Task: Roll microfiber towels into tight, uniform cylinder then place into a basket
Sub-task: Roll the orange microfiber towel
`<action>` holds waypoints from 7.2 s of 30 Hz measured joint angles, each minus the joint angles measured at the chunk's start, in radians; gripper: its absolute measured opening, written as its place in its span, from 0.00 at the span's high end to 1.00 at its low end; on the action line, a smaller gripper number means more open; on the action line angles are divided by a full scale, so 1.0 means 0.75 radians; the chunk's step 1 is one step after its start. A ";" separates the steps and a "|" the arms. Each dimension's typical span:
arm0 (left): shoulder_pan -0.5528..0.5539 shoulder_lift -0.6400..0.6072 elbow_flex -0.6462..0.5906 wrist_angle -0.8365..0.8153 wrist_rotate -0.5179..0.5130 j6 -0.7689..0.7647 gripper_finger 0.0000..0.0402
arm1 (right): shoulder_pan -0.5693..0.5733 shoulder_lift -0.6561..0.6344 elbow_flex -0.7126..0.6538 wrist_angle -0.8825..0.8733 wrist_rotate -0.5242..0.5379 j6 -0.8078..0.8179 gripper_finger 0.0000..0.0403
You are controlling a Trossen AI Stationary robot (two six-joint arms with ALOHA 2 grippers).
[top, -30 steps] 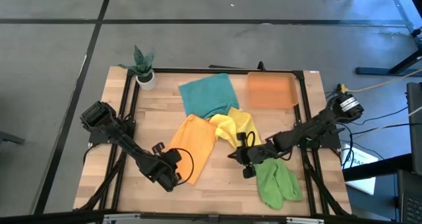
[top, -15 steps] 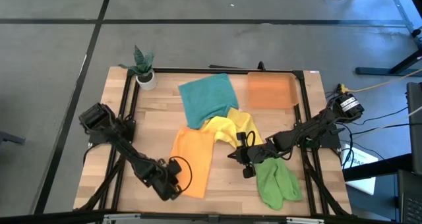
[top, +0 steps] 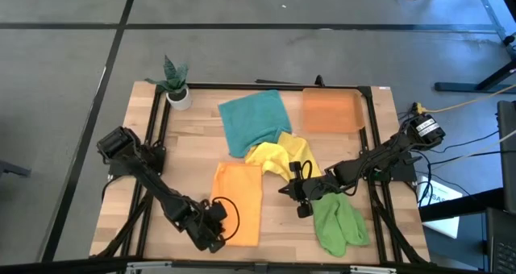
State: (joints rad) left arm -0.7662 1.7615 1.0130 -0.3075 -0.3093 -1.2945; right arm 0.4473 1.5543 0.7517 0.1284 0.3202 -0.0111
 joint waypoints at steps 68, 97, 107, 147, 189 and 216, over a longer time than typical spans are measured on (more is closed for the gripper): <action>0.057 -0.061 0.009 -0.406 0.054 0.369 0.83 | 0.042 0.001 0.087 -0.149 -0.070 -0.028 0.99; 0.058 -0.060 -0.008 -0.334 0.053 0.297 0.83 | 0.042 0.001 0.087 -0.151 -0.070 -0.028 0.99; 0.059 -0.059 -0.096 -0.236 0.091 0.308 0.83 | 0.043 0.001 0.087 -0.152 -0.070 -0.030 0.99; -0.058 -0.059 -0.023 -0.253 0.279 0.728 1.00 | 0.008 0.073 0.088 0.182 -0.211 -0.153 0.99; -0.123 -0.059 -0.023 -0.164 0.336 0.727 1.00 | -0.403 0.791 0.646 0.019 -0.320 -0.273 0.99; -0.111 0.029 -0.023 -0.041 0.349 0.110 0.89 | -0.404 0.793 0.643 0.035 -0.313 -0.275 0.99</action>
State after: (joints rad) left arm -0.8496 1.7832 0.9958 -0.3386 -0.0472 -1.2120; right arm 0.1444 2.1490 1.2343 0.1543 0.0856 -0.2173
